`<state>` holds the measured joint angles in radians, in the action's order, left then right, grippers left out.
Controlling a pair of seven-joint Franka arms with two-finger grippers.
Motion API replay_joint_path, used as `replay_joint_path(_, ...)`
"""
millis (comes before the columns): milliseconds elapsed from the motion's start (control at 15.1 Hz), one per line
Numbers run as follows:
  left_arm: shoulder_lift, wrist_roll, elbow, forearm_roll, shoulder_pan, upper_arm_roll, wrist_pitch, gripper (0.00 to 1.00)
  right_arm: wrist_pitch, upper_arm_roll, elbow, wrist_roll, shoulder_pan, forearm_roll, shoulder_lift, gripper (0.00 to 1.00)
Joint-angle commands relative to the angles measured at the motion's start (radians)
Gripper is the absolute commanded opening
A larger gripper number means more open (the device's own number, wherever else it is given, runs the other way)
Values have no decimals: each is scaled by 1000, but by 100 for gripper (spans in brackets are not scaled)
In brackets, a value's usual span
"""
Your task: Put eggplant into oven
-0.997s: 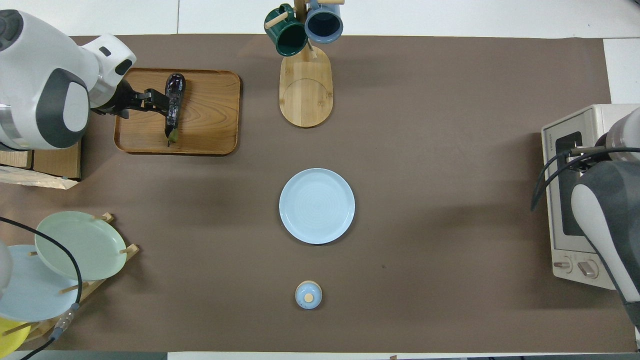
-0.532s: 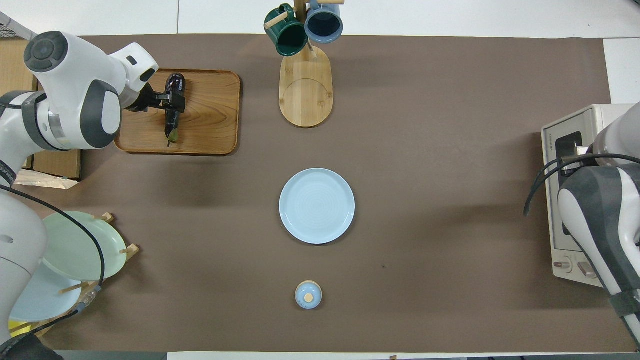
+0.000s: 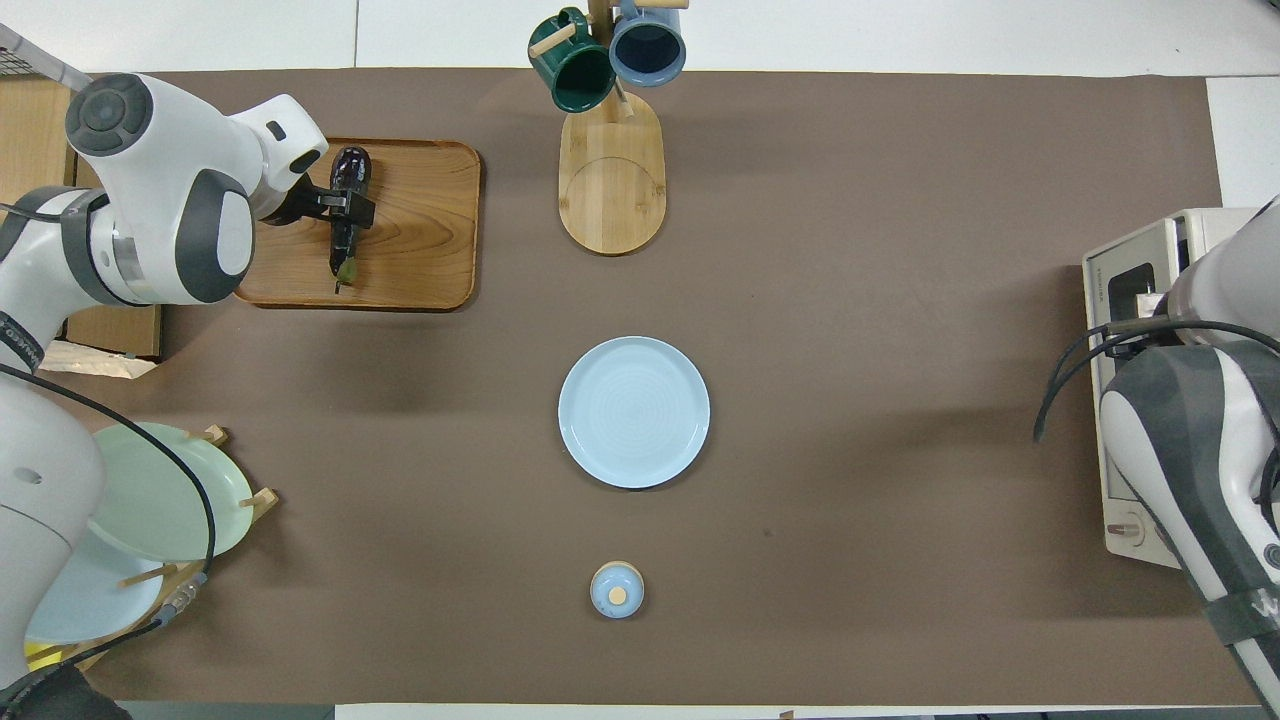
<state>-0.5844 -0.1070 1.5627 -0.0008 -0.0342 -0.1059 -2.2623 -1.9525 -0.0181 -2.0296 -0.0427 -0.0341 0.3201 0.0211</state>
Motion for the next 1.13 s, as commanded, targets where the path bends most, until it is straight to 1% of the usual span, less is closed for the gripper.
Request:
replay_joint_path(0,3,-11,23,24,-3,2,-34,87,-103,1,-84,9,-10,-48,-9,0)
replay_joint_path(66,3,-11,28,25,-3,2,-37,85,-117,1,-90,9,-9,-67,-18,0)
replay_joint_path(133,3,-10,31,24,-3,2,-42,79,-141,1,-96,7,-7,-91,-30,0)
replay_joint_path(199,3,-10,31,24,-3,0,-39,71,-175,1,-113,7,11,-110,-44,0)
replay_joint_path(266,3,-10,30,24,-3,2,-34,62,-221,1,-132,7,19,-122,-53,0)
replay_joint_path(399,5,-11,28,24,-3,0,-28,35,-267,1,-168,1,46,-145,-49,0)
replay_joint_path(465,5,-11,28,22,-3,0,-25,19,-275,1,-170,-17,74,-153,-53,0)
replay_joint_path(532,5,-11,25,22,-1,-1,-17,1,-279,1,-172,-47,85,-153,-61,0)
replay_joint_path(731,6,-10,-12,7,4,-4,41,0,-313,1,-179,-72,91,-154,-96,0)
replay_joint_path(864,40,-3,-13,-57,2,-5,87,0,-322,1,-181,-77,100,-165,-116,0)
replay_joint_path(997,116,6,-9,-114,-1,-3,179,0,-341,1,-185,-82,105,-194,-124,0)
replay_joint_path(1063,154,24,-9,-120,-3,-3,229,0,-341,1,-185,-82,105,-194,-124,0)
